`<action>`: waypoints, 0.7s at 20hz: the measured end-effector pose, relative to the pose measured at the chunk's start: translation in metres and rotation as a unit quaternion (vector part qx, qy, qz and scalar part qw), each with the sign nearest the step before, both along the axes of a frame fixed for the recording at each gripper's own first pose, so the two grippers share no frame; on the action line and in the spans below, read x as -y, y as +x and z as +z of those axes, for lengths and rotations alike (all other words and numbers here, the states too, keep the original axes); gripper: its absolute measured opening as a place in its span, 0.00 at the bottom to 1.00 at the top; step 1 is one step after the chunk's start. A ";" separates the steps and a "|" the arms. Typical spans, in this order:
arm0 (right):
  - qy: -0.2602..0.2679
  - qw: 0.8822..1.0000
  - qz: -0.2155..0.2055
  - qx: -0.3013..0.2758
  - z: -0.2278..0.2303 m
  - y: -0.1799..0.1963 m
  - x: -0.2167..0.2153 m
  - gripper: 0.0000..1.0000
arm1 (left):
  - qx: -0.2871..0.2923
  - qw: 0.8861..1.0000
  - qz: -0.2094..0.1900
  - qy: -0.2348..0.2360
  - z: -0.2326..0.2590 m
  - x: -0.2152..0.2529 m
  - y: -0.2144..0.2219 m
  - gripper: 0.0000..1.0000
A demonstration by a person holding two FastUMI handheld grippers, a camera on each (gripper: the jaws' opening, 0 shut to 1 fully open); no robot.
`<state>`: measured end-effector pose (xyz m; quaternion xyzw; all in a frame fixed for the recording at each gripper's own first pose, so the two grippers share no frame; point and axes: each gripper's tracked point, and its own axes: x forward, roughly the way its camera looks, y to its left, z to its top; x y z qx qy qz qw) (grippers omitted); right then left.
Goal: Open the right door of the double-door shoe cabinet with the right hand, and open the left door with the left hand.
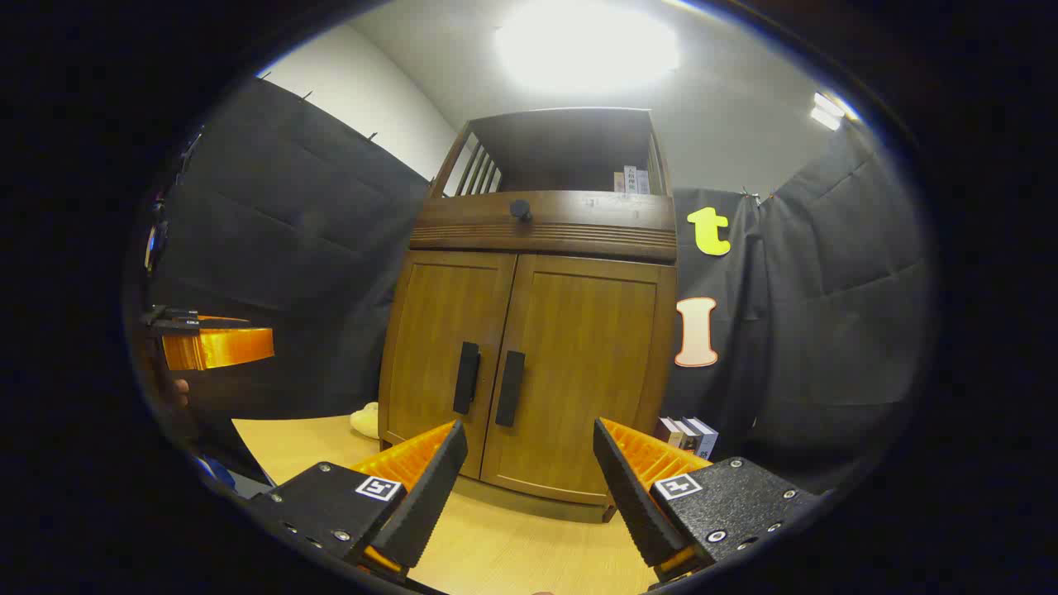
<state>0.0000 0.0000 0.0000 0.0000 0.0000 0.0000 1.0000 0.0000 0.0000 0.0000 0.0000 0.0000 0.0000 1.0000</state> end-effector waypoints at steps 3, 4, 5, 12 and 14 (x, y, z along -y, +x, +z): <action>0.008 1.000 -0.003 0.005 0.007 0.001 -0.004 0.95 | -0.002 1.000 0.002 0.006 -0.006 -0.002 0.003 0.98; 0.012 1.000 -0.004 0.008 0.009 0.002 -0.007 0.95 | -0.003 1.000 0.004 0.010 -0.006 -0.002 0.003 0.98; 0.018 1.000 -0.005 0.009 0.011 0.004 -0.010 0.95 | -0.002 1.000 0.004 0.012 -0.007 -0.003 0.002 0.98; 0.034 0.999 -0.013 0.003 0.012 0.014 -0.010 0.95 | 0.000 1.000 -0.008 0.019 -0.006 -0.001 0.005 0.94; 0.040 0.999 -0.016 -0.001 -0.001 0.026 -0.004 0.95 | -0.006 1.000 -0.016 0.015 -0.010 0.005 0.011 0.94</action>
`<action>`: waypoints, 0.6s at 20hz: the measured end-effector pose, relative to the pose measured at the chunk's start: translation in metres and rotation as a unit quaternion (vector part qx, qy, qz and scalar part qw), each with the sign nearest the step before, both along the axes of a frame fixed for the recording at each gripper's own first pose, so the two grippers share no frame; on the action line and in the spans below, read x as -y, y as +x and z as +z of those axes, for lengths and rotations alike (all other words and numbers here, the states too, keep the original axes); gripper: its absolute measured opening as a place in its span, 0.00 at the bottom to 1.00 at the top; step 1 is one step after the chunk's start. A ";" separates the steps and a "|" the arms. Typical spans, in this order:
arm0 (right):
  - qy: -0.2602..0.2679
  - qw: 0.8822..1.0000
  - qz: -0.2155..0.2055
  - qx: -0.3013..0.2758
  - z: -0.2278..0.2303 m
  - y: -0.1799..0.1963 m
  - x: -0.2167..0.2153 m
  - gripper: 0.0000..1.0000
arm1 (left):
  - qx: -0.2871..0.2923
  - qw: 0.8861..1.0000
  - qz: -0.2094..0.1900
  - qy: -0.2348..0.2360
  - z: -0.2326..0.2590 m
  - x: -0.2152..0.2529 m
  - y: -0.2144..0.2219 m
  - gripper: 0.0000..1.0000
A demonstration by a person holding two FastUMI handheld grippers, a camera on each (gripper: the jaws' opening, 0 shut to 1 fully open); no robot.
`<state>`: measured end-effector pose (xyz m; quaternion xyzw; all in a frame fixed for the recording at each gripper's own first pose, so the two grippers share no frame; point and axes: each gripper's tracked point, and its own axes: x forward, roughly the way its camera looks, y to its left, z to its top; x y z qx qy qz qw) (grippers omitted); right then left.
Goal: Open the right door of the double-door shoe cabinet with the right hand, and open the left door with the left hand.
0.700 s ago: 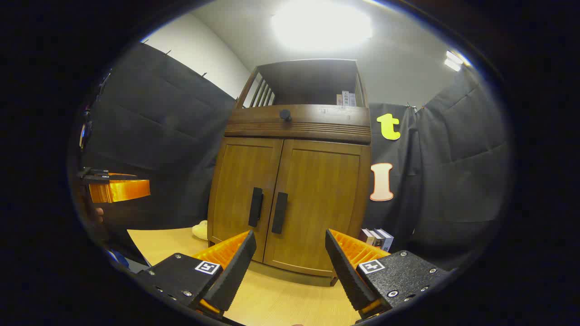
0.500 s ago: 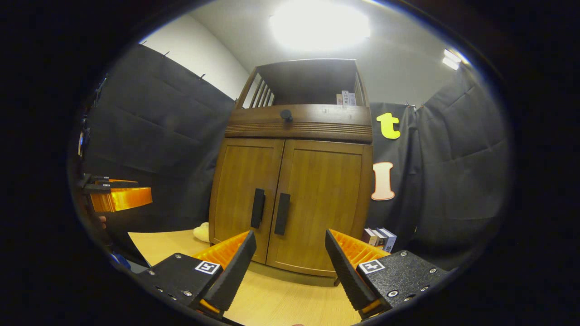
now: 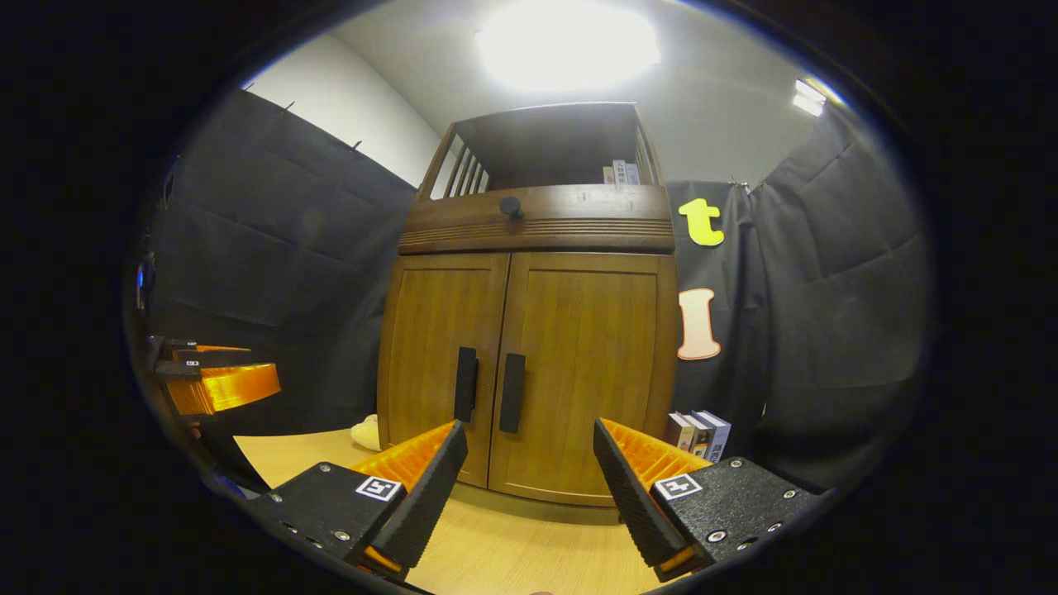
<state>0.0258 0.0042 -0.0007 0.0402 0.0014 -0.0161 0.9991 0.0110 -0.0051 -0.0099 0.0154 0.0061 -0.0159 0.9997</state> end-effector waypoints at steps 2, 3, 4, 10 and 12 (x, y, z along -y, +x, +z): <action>0.004 1.000 -0.009 -0.008 -0.008 0.011 0.003 0.95 | -0.007 1.000 -0.010 -0.010 -0.013 0.003 0.017 0.98; 0.005 1.000 -0.012 -0.012 -0.011 0.017 0.001 0.95 | -0.011 1.000 -0.013 -0.013 -0.018 0.000 0.019 0.94; 0.004 1.000 -0.015 -0.017 -0.015 0.023 0.001 0.95 | -0.015 1.000 -0.011 -0.010 -0.022 -0.003 0.023 0.94; 0.007 0.999 -0.023 -0.021 -0.020 0.064 -0.011 0.95 | -0.029 0.999 -0.012 0.013 -0.053 0.006 0.041 0.94; 0.001 0.999 -0.023 -0.023 -0.019 0.081 -0.017 0.95 | -0.040 0.999 -0.020 0.002 -0.070 -0.003 0.057 0.90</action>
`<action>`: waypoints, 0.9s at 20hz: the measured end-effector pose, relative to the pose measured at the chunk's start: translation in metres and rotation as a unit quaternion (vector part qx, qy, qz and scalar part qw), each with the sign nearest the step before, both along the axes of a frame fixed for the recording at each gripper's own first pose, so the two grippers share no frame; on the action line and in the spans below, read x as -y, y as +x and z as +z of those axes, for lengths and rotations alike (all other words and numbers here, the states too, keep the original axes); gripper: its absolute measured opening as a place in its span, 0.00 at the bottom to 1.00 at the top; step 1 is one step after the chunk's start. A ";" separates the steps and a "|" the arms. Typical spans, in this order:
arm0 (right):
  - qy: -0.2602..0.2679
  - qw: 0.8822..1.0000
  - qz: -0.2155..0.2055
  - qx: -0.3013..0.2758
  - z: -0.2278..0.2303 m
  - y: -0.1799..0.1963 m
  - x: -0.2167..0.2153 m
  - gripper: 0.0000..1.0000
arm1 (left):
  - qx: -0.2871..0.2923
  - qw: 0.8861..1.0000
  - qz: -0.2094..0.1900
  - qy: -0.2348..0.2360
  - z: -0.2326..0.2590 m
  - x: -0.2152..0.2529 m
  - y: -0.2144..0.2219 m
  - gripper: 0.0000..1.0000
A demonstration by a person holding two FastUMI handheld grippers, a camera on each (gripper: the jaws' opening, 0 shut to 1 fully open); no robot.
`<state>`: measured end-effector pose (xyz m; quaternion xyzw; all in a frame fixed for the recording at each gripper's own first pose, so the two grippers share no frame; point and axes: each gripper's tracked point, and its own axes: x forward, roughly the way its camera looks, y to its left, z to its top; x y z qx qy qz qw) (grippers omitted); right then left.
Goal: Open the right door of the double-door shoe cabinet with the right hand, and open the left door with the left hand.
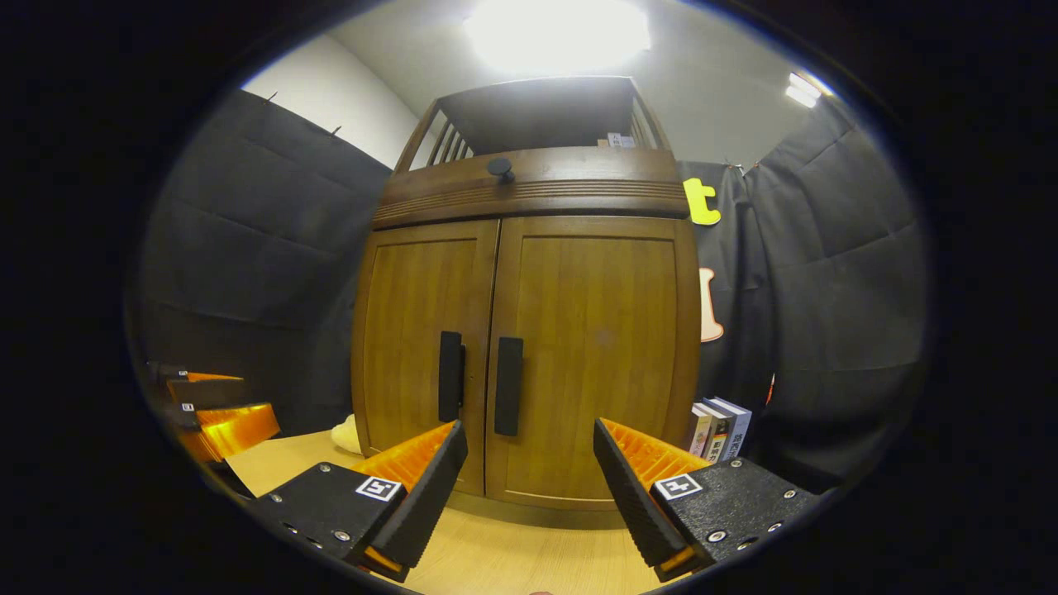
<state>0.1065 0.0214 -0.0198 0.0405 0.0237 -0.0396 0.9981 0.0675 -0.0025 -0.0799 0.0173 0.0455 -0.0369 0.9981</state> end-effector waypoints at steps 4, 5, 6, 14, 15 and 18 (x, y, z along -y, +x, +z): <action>-0.011 1.000 -0.007 -0.004 -0.003 0.038 -0.008 0.95 | -0.016 1.000 0.010 -0.007 -0.018 -0.016 0.026 0.90; -0.007 1.000 -0.009 -0.006 -0.005 0.047 -0.009 0.95 | -0.018 1.000 0.011 -0.007 -0.023 -0.017 0.030 0.90; -0.006 1.000 -0.012 -0.009 -0.006 0.057 -0.007 0.95 | -0.019 1.000 0.013 -0.008 -0.025 -0.018 0.034 0.90; 0.011 0.999 -0.039 -0.025 -0.019 0.133 0.000 0.95 | -0.029 0.999 0.018 -0.013 -0.044 -0.030 0.057 0.94; 0.011 0.999 -0.045 -0.028 -0.022 0.140 0.003 0.95 | -0.028 0.999 0.020 -0.016 -0.045 -0.029 0.056 0.94; 0.014 0.998 -0.051 -0.042 -0.035 0.158 0.005 0.96 | -0.030 0.999 0.021 -0.034 -0.055 -0.047 0.061 0.98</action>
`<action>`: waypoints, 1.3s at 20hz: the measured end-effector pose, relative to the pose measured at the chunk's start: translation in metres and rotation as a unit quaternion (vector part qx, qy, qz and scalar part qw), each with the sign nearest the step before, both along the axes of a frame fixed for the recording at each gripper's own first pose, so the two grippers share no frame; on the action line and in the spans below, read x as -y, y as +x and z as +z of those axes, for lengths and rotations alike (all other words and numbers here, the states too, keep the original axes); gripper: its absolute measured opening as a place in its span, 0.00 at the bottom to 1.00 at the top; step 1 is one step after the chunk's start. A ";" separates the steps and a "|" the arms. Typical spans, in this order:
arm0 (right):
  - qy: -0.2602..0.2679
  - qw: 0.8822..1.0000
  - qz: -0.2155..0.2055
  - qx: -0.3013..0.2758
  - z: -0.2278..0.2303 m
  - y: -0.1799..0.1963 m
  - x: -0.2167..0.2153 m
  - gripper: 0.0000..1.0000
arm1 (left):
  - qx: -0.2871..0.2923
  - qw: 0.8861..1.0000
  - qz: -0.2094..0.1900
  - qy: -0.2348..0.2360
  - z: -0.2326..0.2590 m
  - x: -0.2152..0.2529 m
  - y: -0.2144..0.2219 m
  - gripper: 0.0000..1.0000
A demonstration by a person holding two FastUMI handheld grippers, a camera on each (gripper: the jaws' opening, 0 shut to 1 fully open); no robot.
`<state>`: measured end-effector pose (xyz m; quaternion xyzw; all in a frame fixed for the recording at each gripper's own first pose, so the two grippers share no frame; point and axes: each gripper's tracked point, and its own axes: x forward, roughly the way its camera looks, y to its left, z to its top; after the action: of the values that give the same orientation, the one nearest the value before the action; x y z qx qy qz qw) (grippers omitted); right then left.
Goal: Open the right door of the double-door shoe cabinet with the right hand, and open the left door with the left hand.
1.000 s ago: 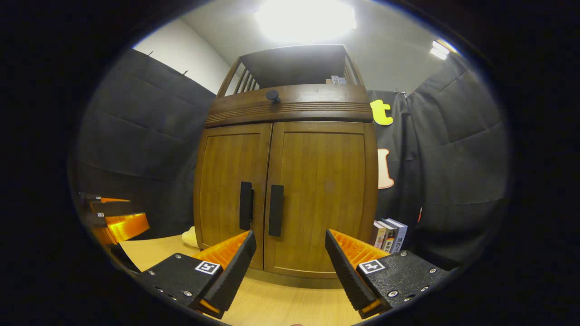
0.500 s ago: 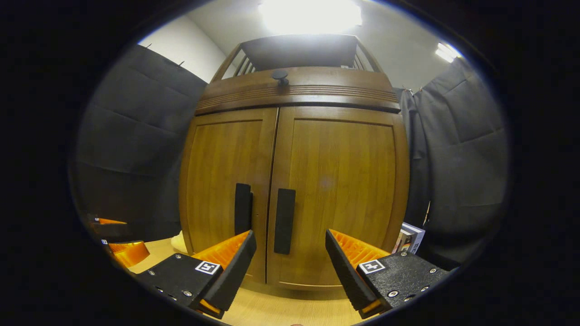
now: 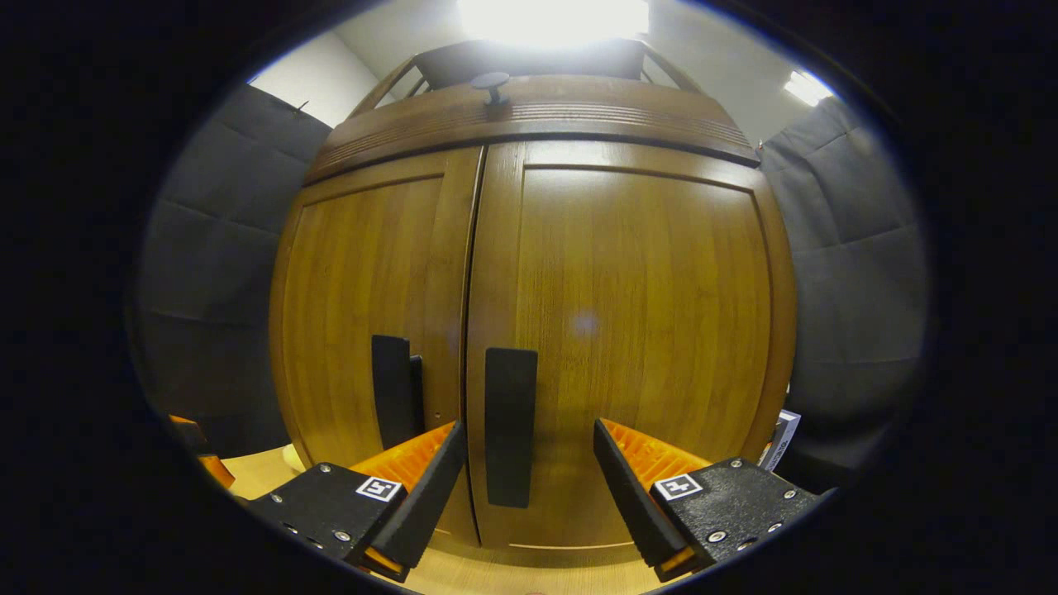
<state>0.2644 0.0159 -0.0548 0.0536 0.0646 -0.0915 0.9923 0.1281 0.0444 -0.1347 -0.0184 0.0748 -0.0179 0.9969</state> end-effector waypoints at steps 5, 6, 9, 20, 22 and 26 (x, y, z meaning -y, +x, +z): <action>0.008 1.000 0.007 -0.017 -0.017 0.015 -0.001 0.82 | -0.016 1.000 -0.004 -0.011 -0.006 -0.017 0.009 0.94; 0.018 1.000 0.015 -0.017 -0.019 0.019 -0.005 0.75 | -0.018 1.000 -0.005 -0.011 -0.006 -0.018 0.010 0.94; 0.045 0.998 0.031 -0.016 -0.019 0.020 -0.016 0.36 | -0.020 1.000 -0.004 -0.010 -0.009 -0.016 0.012 0.94; 0.046 0.996 0.074 0.005 -0.017 0.001 -0.020 0.18 | -0.015 1.000 -0.018 -0.007 0.007 -0.012 0.014 0.94; 0.047 0.996 0.078 0.008 -0.016 -0.005 -0.021 0.18 | -0.015 1.000 -0.016 -0.010 0.010 -0.018 0.014 0.94; 0.053 0.994 0.089 0.015 -0.012 -0.022 -0.022 0.18 | -0.017 1.000 -0.011 -0.014 0.015 -0.029 0.019 0.94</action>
<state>0.2428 0.0384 -0.0671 0.1013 0.0588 0.0019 0.9931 0.1476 0.0736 -0.1201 -0.0318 0.0922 -0.0293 0.9948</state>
